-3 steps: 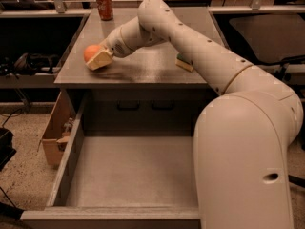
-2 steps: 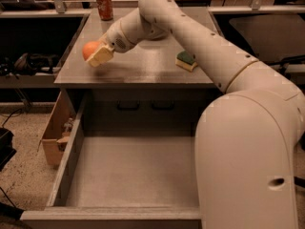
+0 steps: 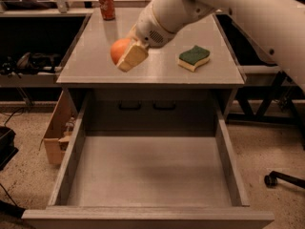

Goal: Place orange into top drawer

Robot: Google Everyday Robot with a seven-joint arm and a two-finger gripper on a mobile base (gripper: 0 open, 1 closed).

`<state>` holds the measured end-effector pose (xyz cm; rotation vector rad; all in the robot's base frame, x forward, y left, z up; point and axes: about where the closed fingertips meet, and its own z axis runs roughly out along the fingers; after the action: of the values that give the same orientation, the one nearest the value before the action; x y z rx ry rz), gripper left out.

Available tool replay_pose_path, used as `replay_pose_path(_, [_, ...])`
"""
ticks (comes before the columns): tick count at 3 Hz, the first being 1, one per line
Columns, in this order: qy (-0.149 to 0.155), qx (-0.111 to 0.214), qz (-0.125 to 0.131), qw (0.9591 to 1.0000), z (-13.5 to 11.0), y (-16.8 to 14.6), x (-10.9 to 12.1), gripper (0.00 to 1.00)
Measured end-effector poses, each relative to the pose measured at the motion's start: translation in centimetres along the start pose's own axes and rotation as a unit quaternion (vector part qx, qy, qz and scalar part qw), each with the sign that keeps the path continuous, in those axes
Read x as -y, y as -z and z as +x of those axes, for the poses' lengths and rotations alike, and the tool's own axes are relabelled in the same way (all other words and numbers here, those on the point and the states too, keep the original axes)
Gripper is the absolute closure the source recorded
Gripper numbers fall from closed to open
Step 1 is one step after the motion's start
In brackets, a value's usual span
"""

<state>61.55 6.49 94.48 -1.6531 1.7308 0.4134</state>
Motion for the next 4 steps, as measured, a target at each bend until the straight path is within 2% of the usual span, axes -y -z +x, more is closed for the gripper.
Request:
replay_pose_path(1, [-0.043,-0.042,0.051,0.9969,4.1,5.7,-3.7,1.0])
replay_pose_path(2, [-0.104,-0.123,0.059,0.9851,12.4,6.7,-8.1,1.0])
replay_pose_path(3, [-0.151,-0.19,0.018,0.9698,21.5,3.1,-13.1,1.0])
replay_pose_path(4, [-0.186,-0.222,-0.051,0.9559,29.0,-2.3,-18.6,1.0])
